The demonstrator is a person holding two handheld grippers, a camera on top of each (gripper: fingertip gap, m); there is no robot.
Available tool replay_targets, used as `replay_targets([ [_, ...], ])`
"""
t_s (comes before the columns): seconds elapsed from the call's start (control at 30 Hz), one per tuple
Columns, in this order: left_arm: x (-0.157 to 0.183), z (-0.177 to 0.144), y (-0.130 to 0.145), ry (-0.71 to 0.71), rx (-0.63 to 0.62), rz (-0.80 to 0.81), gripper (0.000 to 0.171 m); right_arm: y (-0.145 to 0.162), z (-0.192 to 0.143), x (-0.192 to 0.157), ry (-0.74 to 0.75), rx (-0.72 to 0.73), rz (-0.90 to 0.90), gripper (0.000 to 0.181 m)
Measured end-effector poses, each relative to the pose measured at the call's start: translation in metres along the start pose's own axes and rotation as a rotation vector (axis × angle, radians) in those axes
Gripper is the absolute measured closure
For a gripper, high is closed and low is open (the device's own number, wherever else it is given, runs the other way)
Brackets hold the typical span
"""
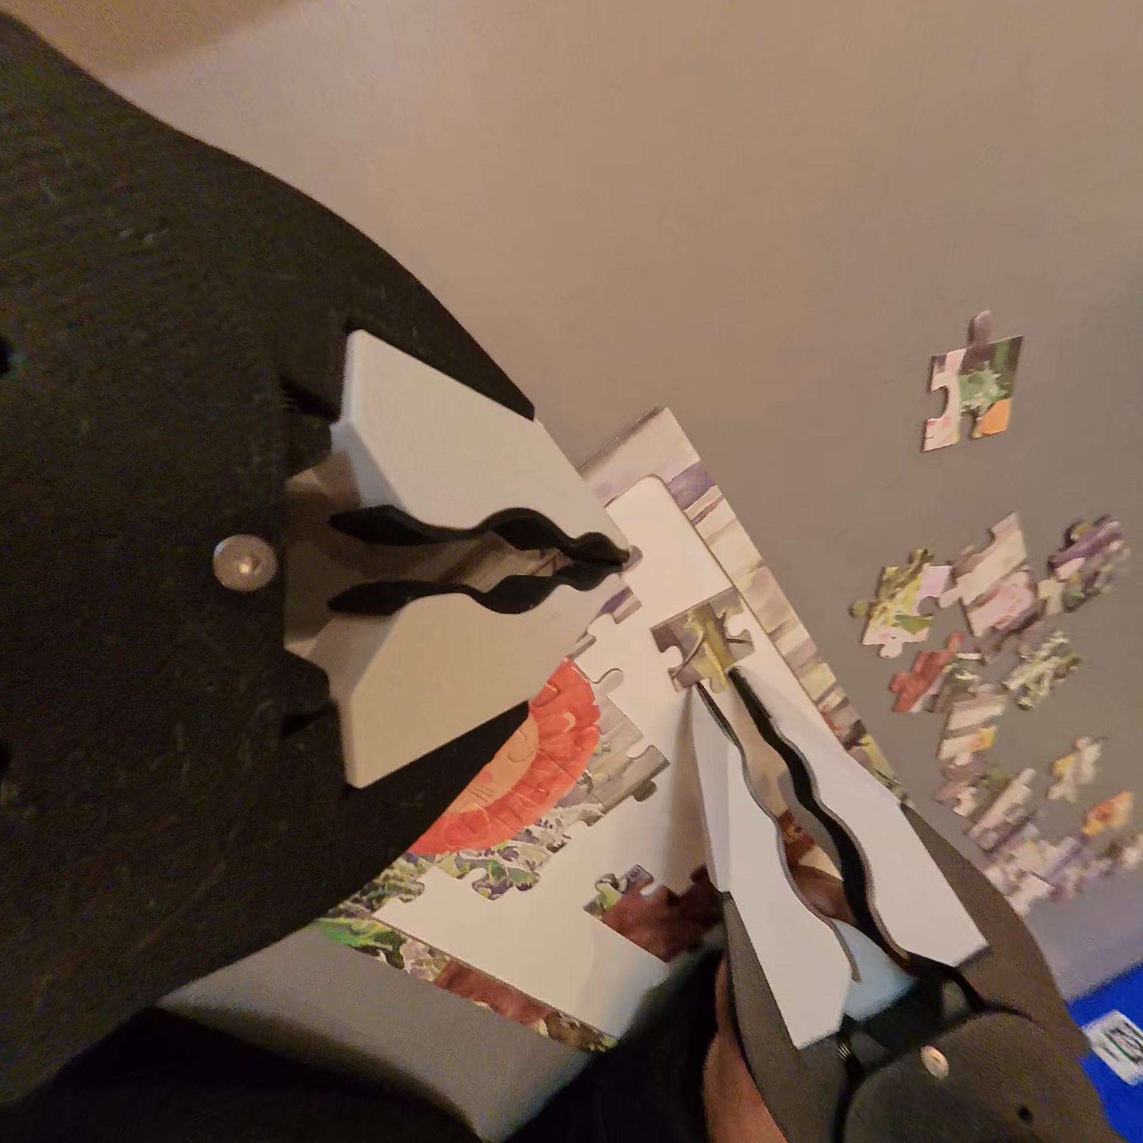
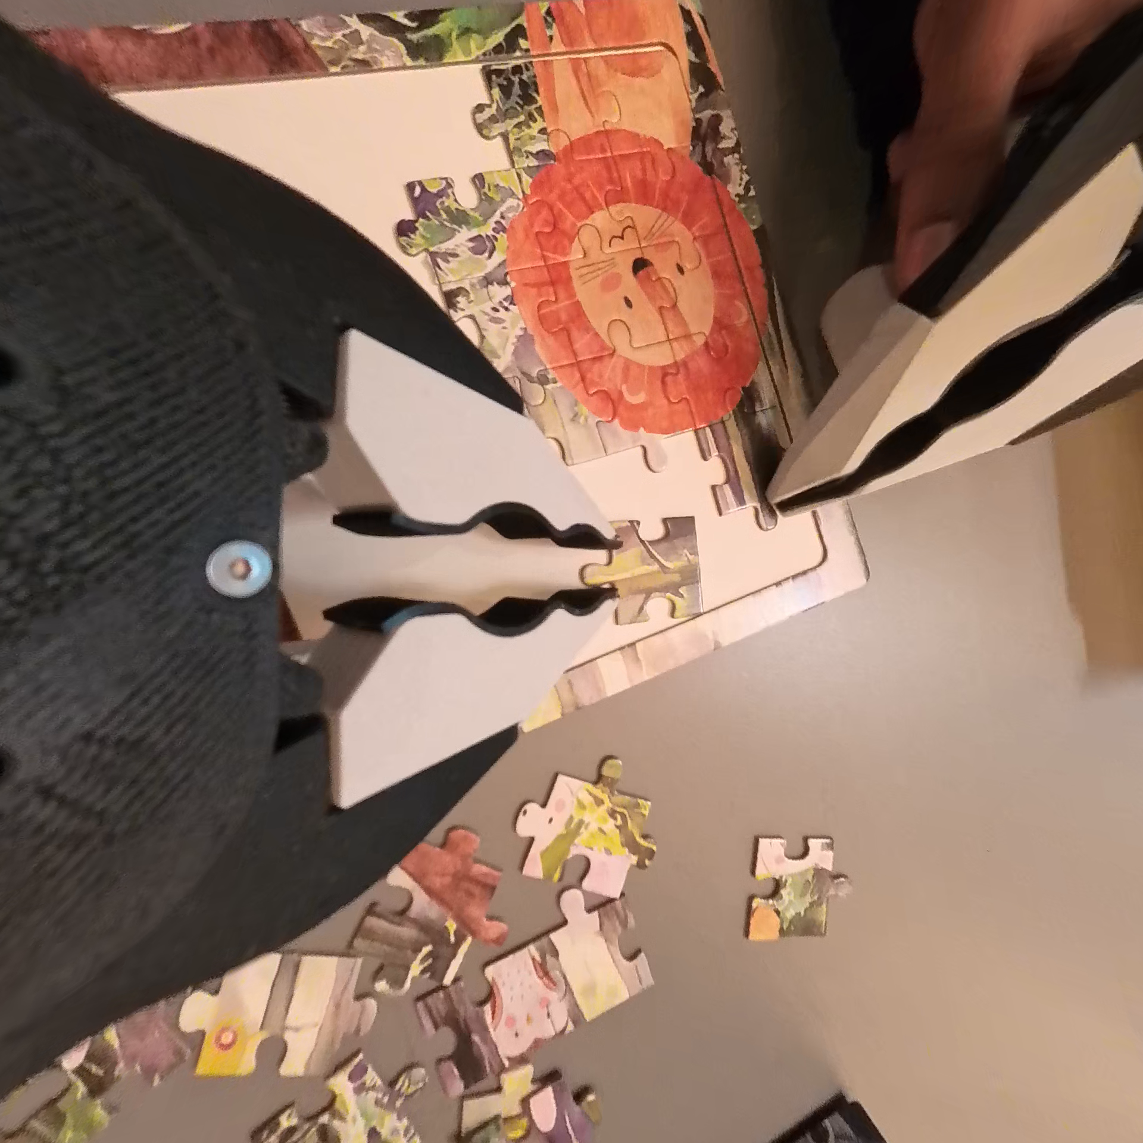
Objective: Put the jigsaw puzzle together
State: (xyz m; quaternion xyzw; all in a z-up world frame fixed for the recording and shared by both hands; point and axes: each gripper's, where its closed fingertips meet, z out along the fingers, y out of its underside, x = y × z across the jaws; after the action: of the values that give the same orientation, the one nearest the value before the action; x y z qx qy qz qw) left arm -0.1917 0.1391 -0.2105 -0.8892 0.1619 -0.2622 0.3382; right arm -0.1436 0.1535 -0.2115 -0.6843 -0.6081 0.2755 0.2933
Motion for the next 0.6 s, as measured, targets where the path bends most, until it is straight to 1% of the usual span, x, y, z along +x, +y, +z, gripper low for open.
replay_targets([
  [0.13, 0.001, 0.000, 0.002, -0.032, -0.016, 0.047, 0.171, 0.000, 0.000, 0.000, 0.000, 0.004, 0.001, 0.171],
  [0.33, 0.009, -0.006, 0.010, 0.043, -0.084, 0.021, 0.171, 0.000, 0.000, 0.000, 0.000, 0.006, 0.001, 0.171],
  [0.37, 0.009, -0.006, 0.009, 0.047, -0.078, 0.025, 0.171, 0.000, 0.000, 0.000, -0.001, 0.006, 0.001, 0.171],
  [0.43, 0.004, -0.006, 0.000, 0.014, -0.015, 0.041, 0.171, 0.000, 0.000, 0.000, -0.001, 0.006, 0.000, 0.171],
  [0.47, 0.001, -0.006, -0.004, -0.009, 0.013, 0.046, 0.170, 0.000, 0.000, 0.000, -0.001, 0.006, 0.000, 0.171],
  [0.5, -0.001, -0.006, -0.006, -0.031, 0.028, 0.049, 0.165, 0.000, 0.000, 0.000, -0.001, 0.007, 0.000, 0.171],
  [0.6, -0.005, -0.002, -0.002, -0.053, 0.004, 0.048, 0.153, 0.000, 0.000, 0.000, -0.002, 0.007, 0.001, 0.171],
])
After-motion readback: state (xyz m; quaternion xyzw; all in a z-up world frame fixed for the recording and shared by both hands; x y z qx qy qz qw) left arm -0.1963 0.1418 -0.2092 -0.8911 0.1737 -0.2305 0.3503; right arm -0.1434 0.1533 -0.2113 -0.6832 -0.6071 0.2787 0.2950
